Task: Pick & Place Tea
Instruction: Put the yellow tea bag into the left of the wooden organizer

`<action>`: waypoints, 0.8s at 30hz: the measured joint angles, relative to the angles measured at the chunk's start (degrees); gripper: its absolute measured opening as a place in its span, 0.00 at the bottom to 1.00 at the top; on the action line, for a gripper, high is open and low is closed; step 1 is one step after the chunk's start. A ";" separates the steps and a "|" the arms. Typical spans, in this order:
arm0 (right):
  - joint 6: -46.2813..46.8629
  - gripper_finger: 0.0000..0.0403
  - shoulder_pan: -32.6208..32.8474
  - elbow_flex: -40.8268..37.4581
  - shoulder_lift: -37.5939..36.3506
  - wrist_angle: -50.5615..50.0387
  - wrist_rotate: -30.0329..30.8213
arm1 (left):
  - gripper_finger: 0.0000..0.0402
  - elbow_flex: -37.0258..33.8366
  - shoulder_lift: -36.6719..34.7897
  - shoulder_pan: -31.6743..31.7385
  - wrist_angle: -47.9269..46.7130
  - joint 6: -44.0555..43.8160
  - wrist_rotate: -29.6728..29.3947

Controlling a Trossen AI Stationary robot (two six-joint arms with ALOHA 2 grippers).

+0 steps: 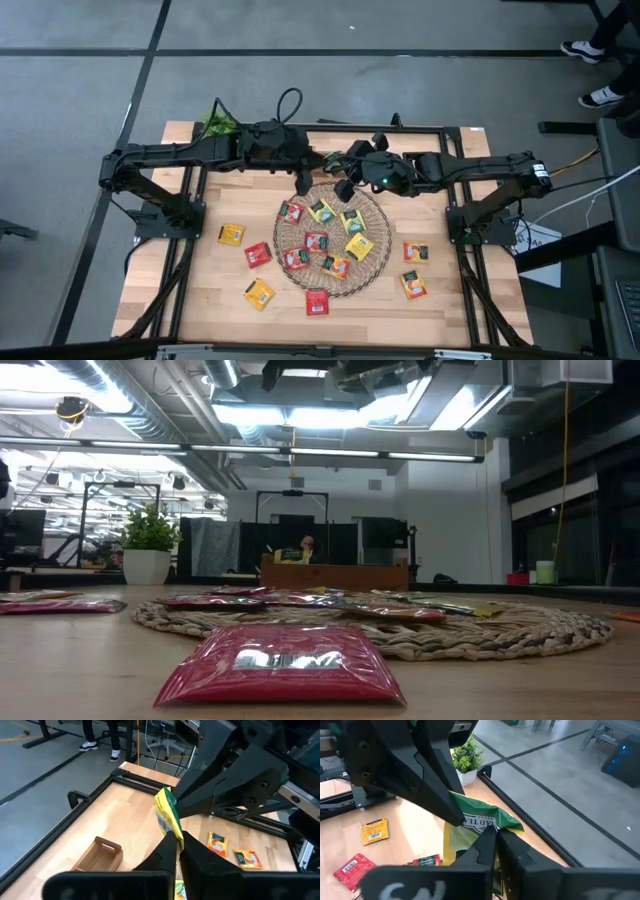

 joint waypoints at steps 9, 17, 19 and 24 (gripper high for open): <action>0.01 0.12 0.02 0.09 -2.12 -0.43 -3.74 | 0.01 0.00 -5.52 1.30 -3.27 2.01 -3.37; 5.87 0.28 -0.03 0.09 -3.93 1.67 -8.35 | 0.01 0.02 -10.81 3.25 -1.29 4.38 -2.45; 5.99 0.33 -0.09 0.09 -3.93 3.80 -10.23 | 0.01 0.02 -11.59 3.43 -0.71 5.29 -1.43; 6.34 0.45 -0.92 0.09 -3.93 9.89 -15.39 | 0.01 0.04 -13.45 3.34 2.10 6.87 2.93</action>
